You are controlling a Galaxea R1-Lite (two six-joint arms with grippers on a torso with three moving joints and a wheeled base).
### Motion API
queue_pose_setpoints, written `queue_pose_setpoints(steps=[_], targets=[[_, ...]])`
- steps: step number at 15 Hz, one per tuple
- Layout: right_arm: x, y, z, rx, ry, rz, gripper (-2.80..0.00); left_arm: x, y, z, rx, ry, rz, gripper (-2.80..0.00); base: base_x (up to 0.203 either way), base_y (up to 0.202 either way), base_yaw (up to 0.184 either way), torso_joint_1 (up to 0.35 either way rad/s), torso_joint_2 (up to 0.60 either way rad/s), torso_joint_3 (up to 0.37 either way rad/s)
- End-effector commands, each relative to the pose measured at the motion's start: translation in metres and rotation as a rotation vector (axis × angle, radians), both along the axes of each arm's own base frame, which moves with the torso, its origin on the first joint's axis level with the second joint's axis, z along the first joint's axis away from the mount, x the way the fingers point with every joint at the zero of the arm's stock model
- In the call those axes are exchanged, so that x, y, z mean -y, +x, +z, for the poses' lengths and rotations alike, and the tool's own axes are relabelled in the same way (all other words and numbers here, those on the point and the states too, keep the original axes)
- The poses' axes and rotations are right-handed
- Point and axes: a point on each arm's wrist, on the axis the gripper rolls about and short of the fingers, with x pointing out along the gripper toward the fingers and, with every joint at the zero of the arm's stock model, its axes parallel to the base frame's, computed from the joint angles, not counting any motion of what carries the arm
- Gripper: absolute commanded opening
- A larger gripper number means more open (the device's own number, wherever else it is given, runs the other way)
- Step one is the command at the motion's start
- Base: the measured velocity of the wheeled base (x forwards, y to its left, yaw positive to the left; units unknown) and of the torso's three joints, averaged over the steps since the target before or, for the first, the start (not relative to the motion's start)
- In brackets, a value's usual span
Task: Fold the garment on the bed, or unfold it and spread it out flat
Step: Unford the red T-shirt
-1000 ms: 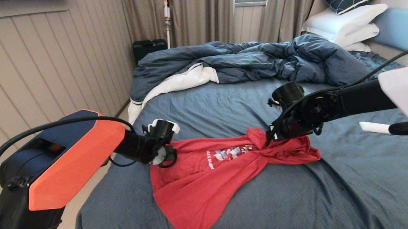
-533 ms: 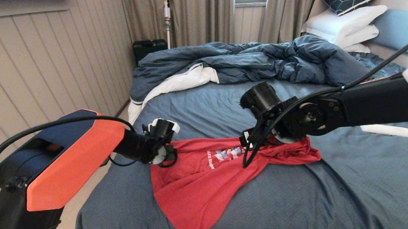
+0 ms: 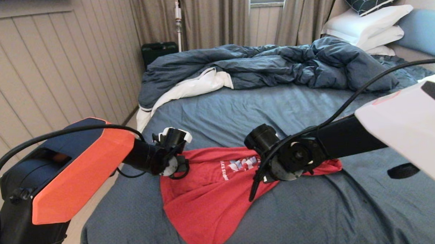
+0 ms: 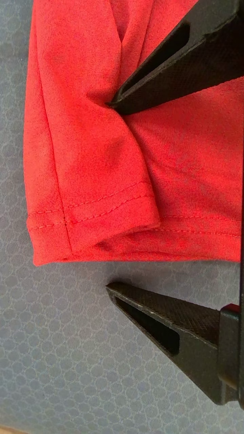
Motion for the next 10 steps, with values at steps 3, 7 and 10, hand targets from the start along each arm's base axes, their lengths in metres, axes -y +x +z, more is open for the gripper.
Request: queue_pose_setpoints(steps=[3, 7, 10], targets=[[-0.009, 0.017, -0.017, 0.013, 0.0, -0.008, 0.0, 0.0, 0.0, -0.003, -0.004, 0.003, 0.004, 0.0, 0.0, 0.0, 0.0, 0.0, 0.0, 0.0], [0.005, 0.024, -0.029, -0.018, -0.014, -0.045, 0.0, 0.001, 0.003, -0.009, -0.011, 0.007, 0.004, 0.0, 0.0, 0.0, 0.0, 0.0, 0.0, 0.0], [0.019, 0.012, -0.029, -0.055, -0.019, -0.053, 0.0, 0.001, 0.003, -0.008, -0.007, 0.007, 0.004, 0.0, 0.0, 0.0, 0.0, 0.0, 0.0, 0.0]])
